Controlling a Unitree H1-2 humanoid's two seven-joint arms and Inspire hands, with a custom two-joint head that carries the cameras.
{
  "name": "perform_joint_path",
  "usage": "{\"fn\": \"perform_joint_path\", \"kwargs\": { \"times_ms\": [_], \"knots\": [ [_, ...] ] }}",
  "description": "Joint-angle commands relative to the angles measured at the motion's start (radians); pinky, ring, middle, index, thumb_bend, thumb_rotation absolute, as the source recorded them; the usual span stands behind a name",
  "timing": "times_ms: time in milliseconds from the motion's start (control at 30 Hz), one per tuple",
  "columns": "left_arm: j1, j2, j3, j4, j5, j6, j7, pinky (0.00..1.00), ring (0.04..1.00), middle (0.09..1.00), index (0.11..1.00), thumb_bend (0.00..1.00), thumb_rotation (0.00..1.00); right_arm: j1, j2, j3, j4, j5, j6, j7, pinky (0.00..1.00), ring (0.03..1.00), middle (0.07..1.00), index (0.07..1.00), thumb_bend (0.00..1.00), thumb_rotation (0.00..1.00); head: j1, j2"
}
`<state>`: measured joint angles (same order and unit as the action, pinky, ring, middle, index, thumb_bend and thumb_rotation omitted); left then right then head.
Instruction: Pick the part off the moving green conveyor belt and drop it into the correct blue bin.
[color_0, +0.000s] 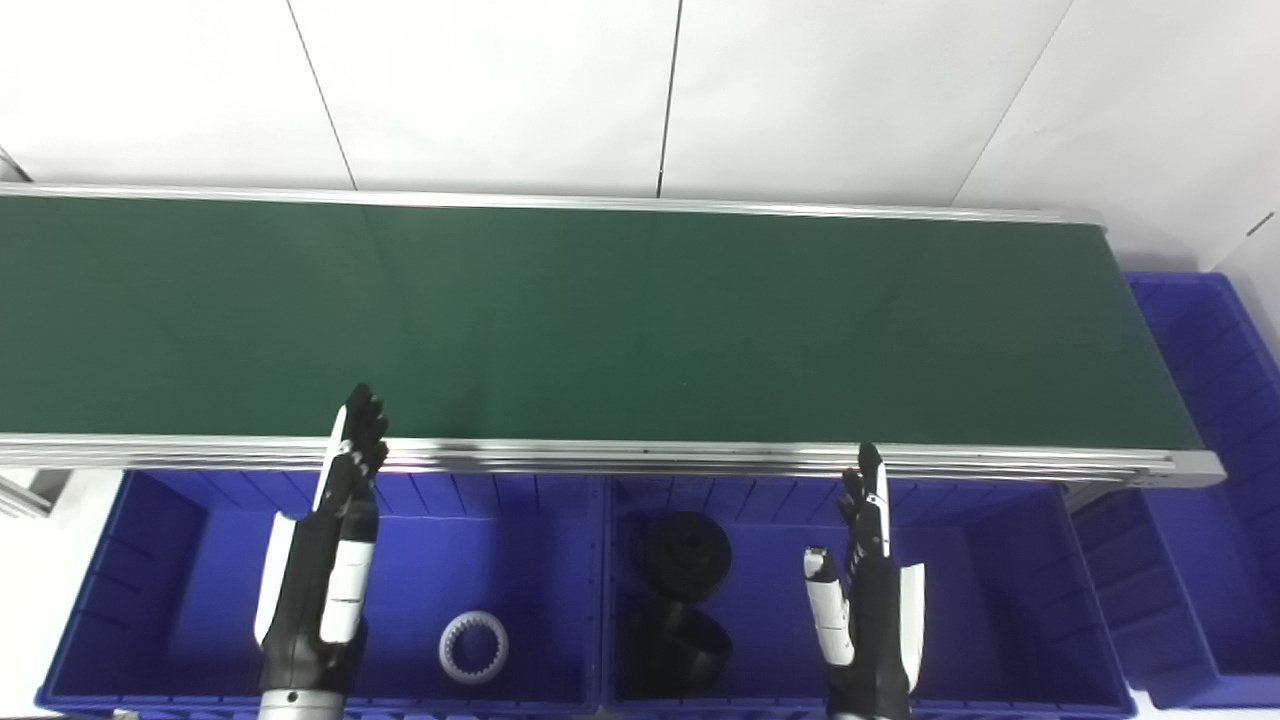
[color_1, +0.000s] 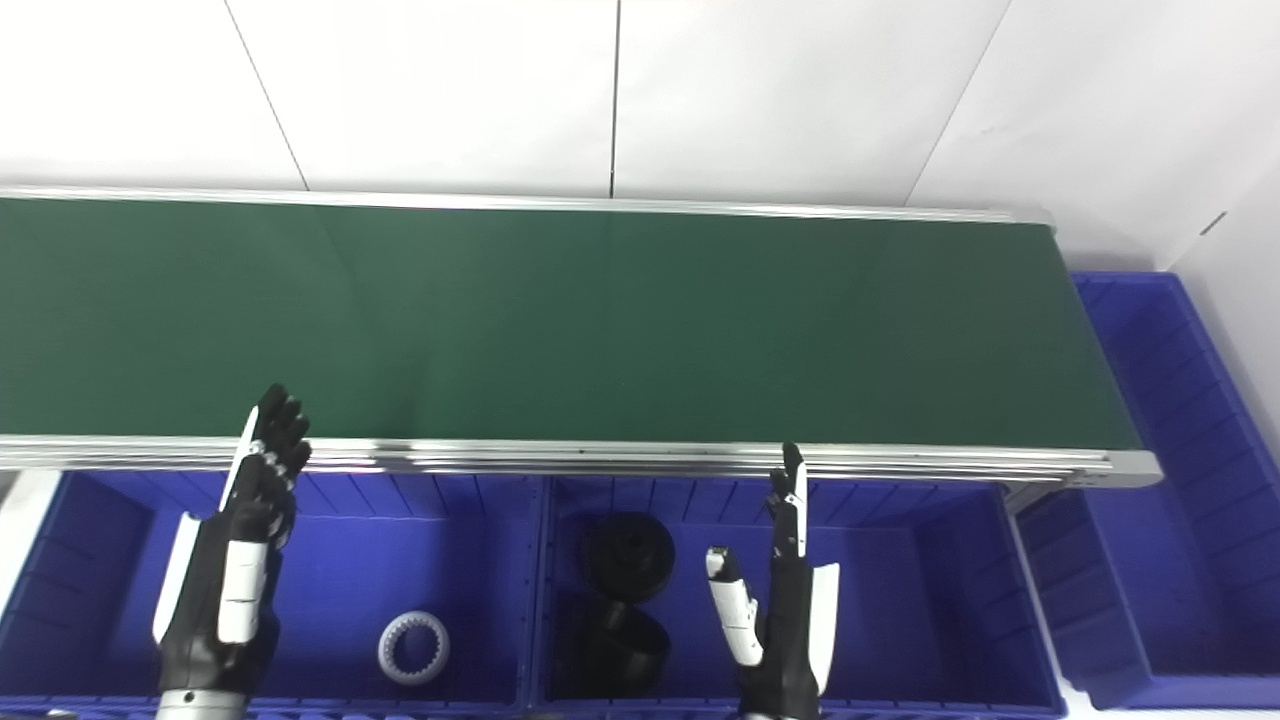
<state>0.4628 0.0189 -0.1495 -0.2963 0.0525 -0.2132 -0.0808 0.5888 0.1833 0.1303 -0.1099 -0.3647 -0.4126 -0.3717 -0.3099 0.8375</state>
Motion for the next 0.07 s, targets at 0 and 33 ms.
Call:
{"fn": "perform_joint_path", "kwargs": {
  "times_ms": [0, 33],
  "knots": [
    [0.011, -0.008, -0.009, -0.027, 0.005, -0.043, 0.005, 1.0, 1.0, 1.0, 1.0, 0.55, 1.0, -0.003, 0.04, 0.037, -0.013, -0.019, -0.056, -0.021, 0.96, 0.98, 1.0, 1.0, 0.74, 1.0, 0.001, 0.001],
    [0.014, -0.007, -0.012, -0.028, -0.001, -0.039, 0.002, 1.0, 1.0, 1.0, 1.0, 0.55, 1.0, -0.003, 0.036, 0.041, -0.013, -0.024, -0.056, -0.027, 0.96, 0.981, 1.0, 1.0, 0.74, 1.0, -0.002, 0.001]
  ]
}}
